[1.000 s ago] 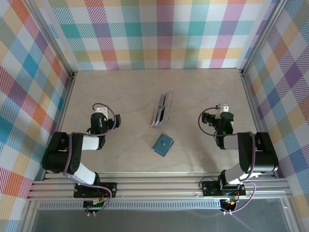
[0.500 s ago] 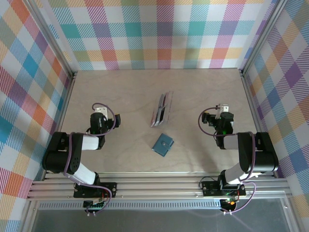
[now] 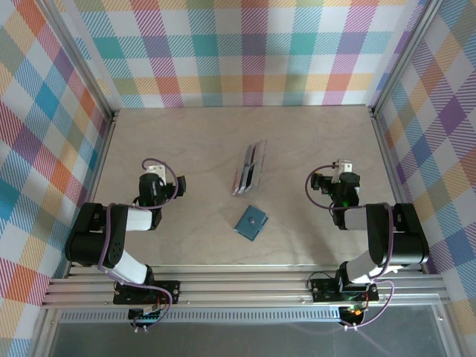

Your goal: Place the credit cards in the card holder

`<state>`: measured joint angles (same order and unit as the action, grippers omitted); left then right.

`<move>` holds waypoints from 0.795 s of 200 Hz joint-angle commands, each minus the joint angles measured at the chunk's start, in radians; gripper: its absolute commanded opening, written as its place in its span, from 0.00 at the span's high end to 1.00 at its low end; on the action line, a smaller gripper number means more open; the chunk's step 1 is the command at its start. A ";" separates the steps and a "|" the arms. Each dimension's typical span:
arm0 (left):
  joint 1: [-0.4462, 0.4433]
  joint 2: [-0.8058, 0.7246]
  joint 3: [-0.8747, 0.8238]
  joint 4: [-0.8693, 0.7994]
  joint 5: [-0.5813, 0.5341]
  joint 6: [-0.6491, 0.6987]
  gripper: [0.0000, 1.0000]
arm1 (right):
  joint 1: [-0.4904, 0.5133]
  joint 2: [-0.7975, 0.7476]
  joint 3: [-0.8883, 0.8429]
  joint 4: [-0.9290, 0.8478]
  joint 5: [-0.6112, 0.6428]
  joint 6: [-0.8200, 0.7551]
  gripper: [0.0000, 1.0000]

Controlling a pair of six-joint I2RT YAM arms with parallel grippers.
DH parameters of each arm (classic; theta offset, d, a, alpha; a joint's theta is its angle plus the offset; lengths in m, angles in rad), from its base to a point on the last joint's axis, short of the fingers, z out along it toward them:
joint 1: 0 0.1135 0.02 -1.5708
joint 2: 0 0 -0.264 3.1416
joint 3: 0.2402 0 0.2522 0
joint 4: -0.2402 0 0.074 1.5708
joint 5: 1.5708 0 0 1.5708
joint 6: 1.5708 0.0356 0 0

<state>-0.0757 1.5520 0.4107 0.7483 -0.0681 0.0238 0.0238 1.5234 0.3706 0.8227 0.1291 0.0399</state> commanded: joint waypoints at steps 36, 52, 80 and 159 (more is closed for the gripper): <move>0.014 0.011 0.023 0.033 0.009 0.009 0.00 | 0.006 0.009 0.024 0.037 -0.017 -0.009 0.00; 0.014 0.011 0.023 0.031 0.008 0.009 0.00 | 0.007 0.008 0.024 0.037 -0.016 -0.009 0.00; 0.016 0.011 0.024 0.030 0.012 0.005 0.00 | 0.007 0.011 0.025 0.035 -0.018 -0.009 0.00; -0.095 -0.234 0.281 -0.606 -0.242 -0.164 0.00 | 0.033 -0.401 0.216 -0.587 0.145 0.232 0.00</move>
<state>-0.1101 1.4185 0.5823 0.4187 -0.2043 -0.0269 0.0528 1.2819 0.4942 0.4843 0.2462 0.1070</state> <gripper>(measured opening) 0.999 0.997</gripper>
